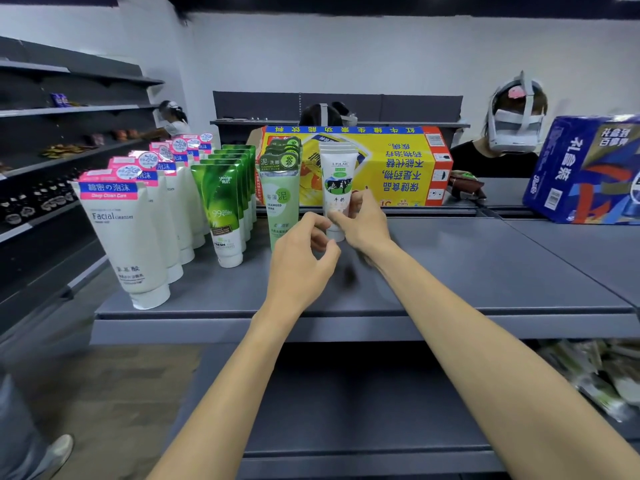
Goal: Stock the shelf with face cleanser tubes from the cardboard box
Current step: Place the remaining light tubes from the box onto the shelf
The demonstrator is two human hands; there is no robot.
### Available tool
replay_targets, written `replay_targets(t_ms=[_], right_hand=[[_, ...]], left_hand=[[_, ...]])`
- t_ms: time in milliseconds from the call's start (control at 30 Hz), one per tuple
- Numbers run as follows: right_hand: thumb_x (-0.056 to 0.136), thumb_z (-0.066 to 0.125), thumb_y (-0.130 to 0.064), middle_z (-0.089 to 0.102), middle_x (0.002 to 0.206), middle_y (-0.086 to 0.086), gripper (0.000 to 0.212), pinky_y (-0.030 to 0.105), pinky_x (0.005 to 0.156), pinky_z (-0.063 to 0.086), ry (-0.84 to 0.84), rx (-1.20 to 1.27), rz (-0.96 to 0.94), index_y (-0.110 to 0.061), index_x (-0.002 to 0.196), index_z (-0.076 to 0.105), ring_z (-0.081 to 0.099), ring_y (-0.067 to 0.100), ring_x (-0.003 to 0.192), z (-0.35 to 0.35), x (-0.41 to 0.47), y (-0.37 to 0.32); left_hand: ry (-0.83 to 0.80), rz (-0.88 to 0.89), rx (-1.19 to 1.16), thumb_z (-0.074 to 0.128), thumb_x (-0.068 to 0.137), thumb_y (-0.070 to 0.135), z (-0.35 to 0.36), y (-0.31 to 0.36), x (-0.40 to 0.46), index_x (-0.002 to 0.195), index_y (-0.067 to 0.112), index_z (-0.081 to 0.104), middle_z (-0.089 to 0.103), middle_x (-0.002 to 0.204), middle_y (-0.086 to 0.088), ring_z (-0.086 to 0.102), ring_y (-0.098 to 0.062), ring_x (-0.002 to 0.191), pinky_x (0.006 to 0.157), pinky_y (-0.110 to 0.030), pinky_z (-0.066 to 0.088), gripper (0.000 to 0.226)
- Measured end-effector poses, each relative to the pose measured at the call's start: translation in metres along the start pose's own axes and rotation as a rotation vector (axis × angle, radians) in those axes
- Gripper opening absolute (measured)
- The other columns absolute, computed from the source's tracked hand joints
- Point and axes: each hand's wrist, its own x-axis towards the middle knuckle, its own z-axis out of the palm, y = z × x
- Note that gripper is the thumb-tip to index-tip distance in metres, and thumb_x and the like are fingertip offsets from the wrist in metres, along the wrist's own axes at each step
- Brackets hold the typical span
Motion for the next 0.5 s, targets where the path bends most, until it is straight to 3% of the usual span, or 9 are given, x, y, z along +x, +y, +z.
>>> replay_targets(t_ms=[100, 200, 500], right_hand=[[0.078, 0.082, -0.025, 0.063, 0.111, 0.001, 0.057, 0.029, 0.083, 0.048, -0.031, -0.043, 0.032, -0.014, 0.121, 0.046, 0.063, 0.021, 0.103, -0.004, -0.004, -0.003], [0.077, 0.084, -0.027, 0.057, 0.125, 0.008, 0.067, 0.040, 0.095, 0.050, -0.040, -0.124, 0.031, -0.009, 0.127, 0.043, 0.059, 0.025, 0.111, -0.009, -0.009, -0.005], [0.082, 0.077, -0.035, 0.056, 0.125, 0.005, 0.058, 0.034, 0.095, 0.048, -0.050, -0.234, -0.078, -0.013, 0.126, 0.046, 0.056, 0.019, 0.114, -0.036, -0.051, -0.013]], left_hand=[[0.000, -0.025, 0.008, 0.063, 0.084, 0.017, -0.001, 0.002, -0.001, 0.099, 0.021, 0.061, 0.067, 0.075, 0.007, 0.057, -0.002, 0.067, 0.073, -0.032, 0.053, 0.015], [0.022, -0.059, 0.001, 0.063, 0.083, 0.016, -0.003, 0.007, 0.000, 0.097, 0.020, 0.061, 0.066, 0.073, 0.007, 0.057, 0.000, 0.066, 0.073, -0.033, 0.053, 0.015], [0.019, -0.044, 0.013, 0.064, 0.082, 0.019, -0.013, 0.016, -0.007, 0.098, 0.021, 0.062, 0.067, 0.075, 0.009, 0.060, -0.002, 0.072, 0.075, -0.032, 0.053, 0.015]])
